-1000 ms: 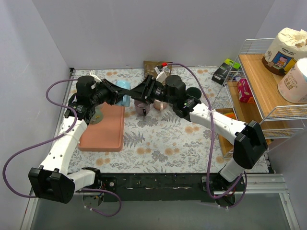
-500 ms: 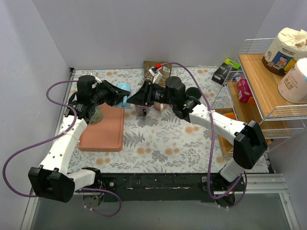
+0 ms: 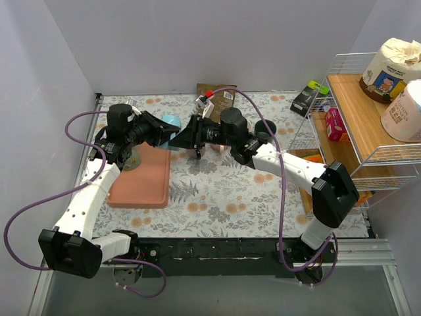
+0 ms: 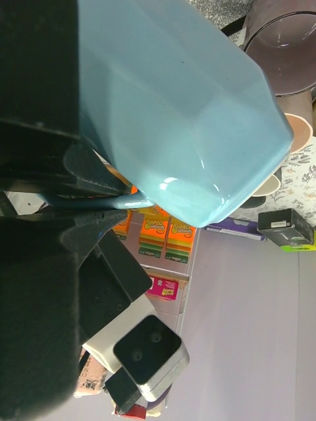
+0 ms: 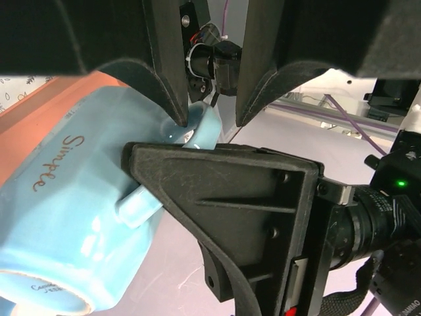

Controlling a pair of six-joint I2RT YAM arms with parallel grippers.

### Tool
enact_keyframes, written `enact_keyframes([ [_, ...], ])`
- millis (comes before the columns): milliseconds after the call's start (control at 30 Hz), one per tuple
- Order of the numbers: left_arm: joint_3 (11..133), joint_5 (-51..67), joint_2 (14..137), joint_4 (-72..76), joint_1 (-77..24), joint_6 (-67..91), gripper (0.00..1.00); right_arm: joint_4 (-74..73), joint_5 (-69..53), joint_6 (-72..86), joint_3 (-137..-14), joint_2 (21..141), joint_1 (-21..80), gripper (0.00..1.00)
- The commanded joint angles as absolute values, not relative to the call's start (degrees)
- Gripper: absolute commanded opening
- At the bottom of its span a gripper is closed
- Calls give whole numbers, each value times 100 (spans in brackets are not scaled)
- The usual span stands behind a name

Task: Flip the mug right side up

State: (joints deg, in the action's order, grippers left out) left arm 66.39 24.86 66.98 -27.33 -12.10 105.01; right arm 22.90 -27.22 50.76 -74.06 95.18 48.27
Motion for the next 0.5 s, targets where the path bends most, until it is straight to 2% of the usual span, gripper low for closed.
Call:
enact_keyframes([
  [0, 6961, 2654, 6460, -2338, -1239, 10556, 0, 2513, -2760, 4966, -7691, 9580, 4887, 43],
  [133, 6917, 2768, 6451, -2303, -1248, 10600, 0, 2654, -2698, 4966, -7760, 9642, 4931, 43],
  [233, 6856, 2812, 6416, -2276, -1266, 10635, 0, 2786, -2681, 5027, -7787, 9677, 4939, 39],
  [333, 6785, 2848, 6381, -2268, -1274, 10635, 0, 2952, -2707, 5176, -7752, 9685, 4939, 26],
  [367, 6759, 2874, 6372, -2276, -1274, 10635, 0, 2979, -2733, 5281, -7726, 9694, 4939, 17],
  [467, 6680, 2883, 6319, -2276, -1274, 10608, 0, 2997, -2812, 5414, -7673, 9677, 4939, 1],
])
